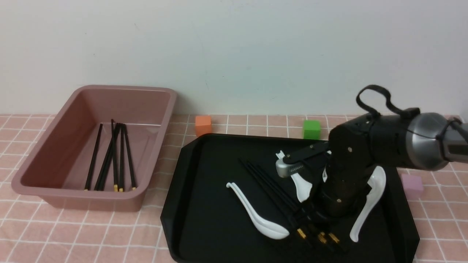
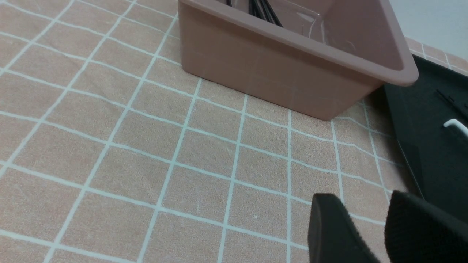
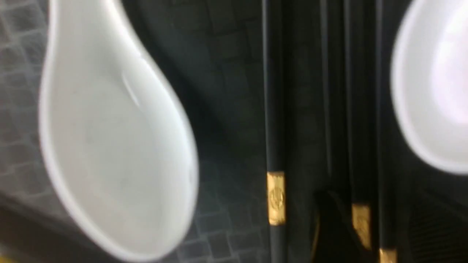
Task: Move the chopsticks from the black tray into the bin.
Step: Use the right arm to grab a pair of chopsticks
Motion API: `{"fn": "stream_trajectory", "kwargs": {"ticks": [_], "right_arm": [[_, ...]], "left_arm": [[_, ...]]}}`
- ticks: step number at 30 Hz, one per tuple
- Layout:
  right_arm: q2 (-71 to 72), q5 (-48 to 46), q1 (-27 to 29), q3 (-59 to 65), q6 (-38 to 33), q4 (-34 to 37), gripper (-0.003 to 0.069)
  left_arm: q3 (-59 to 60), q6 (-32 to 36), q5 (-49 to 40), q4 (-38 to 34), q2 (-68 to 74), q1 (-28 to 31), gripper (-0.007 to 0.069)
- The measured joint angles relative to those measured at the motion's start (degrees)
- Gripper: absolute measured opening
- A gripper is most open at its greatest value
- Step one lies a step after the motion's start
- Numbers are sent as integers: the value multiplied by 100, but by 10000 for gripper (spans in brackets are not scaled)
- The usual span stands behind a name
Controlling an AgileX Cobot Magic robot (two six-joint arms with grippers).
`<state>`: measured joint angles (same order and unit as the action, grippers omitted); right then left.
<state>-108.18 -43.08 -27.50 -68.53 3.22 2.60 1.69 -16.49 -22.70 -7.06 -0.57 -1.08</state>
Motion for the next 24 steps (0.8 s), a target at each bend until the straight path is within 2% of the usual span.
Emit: {"fn": "stream_trajectory", "kwargs": {"ticks": [11,24], "right_arm": [[446,-233,10,21,11,-414,318],[302,-887,9,127,30,-410,318]], "left_arm": [[0,0,0,0,0,0,239],[0,0,0,0,0,0,239]]}}
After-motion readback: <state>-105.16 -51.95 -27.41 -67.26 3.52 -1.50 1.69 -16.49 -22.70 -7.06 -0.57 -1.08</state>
